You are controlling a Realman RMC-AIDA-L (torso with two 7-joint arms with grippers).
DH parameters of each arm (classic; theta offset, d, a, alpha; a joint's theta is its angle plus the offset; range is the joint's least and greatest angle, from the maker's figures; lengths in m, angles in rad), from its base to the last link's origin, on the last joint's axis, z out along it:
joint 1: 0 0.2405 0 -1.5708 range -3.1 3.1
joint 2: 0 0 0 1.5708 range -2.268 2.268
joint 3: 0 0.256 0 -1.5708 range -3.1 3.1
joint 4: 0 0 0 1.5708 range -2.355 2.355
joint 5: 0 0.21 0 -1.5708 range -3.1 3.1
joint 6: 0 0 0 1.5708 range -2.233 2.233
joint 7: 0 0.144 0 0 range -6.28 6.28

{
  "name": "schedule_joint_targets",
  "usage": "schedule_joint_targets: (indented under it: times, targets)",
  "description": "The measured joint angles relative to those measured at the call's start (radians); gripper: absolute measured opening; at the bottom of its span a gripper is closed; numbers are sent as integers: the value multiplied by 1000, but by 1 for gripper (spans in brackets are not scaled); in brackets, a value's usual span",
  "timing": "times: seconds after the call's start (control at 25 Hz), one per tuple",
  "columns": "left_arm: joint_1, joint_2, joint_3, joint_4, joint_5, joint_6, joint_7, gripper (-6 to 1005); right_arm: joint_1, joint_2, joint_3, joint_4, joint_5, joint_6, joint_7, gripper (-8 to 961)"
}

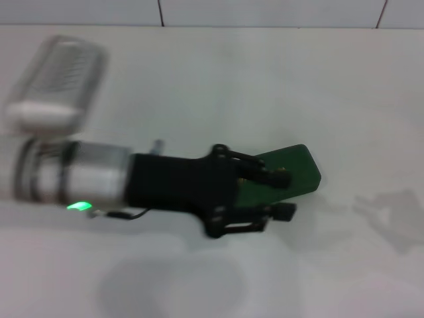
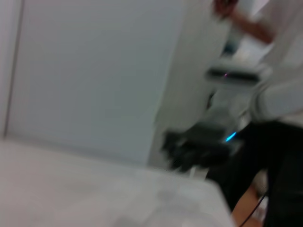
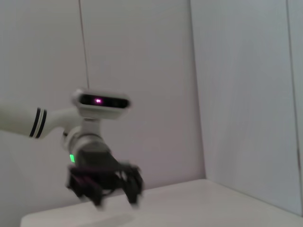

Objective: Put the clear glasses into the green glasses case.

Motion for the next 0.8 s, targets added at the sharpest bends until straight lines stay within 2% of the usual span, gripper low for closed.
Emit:
schedule_joint_targets:
  times: [0.12, 0.28, 0.44, 0.52, 0.76, 0.8]
  targets:
    - [75, -5, -119, -4, -25, 173, 87, 339, 14, 10, -10, 4, -5, -1, 13, 27]
    - [129, 17, -139, 56, -26, 204, 2, 541, 27, 17, -42, 7, -7, 4, 20, 172]
    - [154, 43, -144, 69, -20, 236, -31, 646, 47, 27, -84, 8, -3, 1, 31, 324]
    - [161, 48, -147, 71, -15, 250, -34, 698, 62, 32, -97, 14, 2, -3, 40, 401]
    - [172, 81, -188, 59, 13, 268, -32, 844, 147, 39, -140, 96, 27, -4, 40, 648]
    - [171, 83, -202, 59, 19, 268, -34, 867, 161, 40, -150, 105, 29, -2, 40, 664]
